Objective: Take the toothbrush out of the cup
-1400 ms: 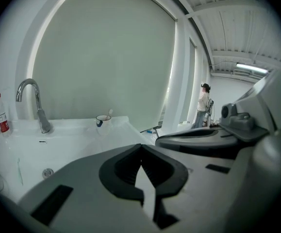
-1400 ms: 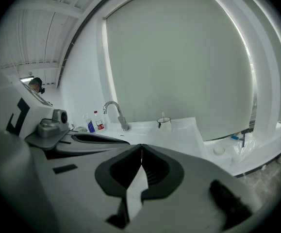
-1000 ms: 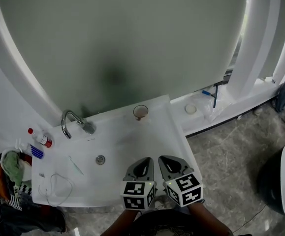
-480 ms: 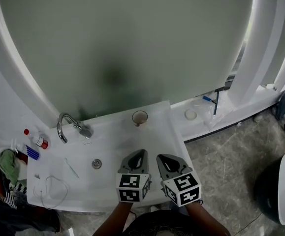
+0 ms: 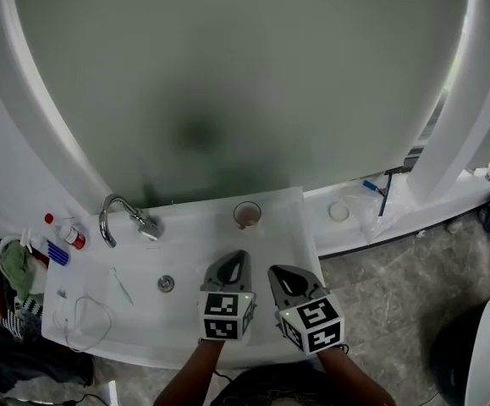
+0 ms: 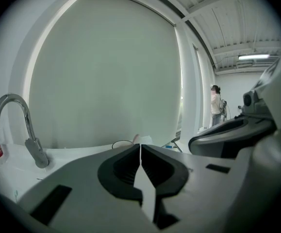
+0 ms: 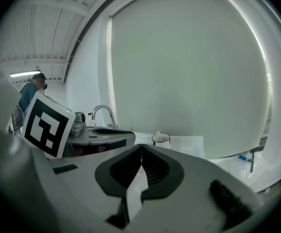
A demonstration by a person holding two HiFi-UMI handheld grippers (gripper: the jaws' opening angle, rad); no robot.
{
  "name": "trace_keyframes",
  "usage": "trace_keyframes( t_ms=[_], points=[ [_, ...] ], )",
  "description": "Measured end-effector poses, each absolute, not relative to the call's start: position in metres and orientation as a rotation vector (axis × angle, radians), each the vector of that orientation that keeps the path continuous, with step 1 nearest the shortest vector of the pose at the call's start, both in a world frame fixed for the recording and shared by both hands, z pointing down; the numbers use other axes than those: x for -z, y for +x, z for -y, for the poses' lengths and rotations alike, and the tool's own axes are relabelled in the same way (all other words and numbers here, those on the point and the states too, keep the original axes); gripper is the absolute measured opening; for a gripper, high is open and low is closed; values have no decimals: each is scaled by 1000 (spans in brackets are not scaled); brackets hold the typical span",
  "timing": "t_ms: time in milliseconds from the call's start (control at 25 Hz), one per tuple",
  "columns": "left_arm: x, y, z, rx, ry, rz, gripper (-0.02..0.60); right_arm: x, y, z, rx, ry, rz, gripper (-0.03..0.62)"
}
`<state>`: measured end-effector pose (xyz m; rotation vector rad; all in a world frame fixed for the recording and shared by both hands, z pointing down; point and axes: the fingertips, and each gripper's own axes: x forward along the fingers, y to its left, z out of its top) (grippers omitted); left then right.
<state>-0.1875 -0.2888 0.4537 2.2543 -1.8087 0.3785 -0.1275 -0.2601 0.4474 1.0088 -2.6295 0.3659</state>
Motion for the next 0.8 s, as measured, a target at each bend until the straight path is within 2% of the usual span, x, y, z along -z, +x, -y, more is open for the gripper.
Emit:
trace_keyframes(
  t_ms=[440, 600, 800],
  points=[
    [-469, -184, 322, -459, 2251, 1835, 14, -453, -115, 277, -396, 1006, 2626, 11],
    [-475, -178, 335, -476, 2243, 1814, 104, -456, -111, 281, -415, 1004, 2617, 11],
    [-482, -177, 349, -488, 2234, 1828, 131, -461, -109, 290, -429, 996, 2605, 11]
  ],
)
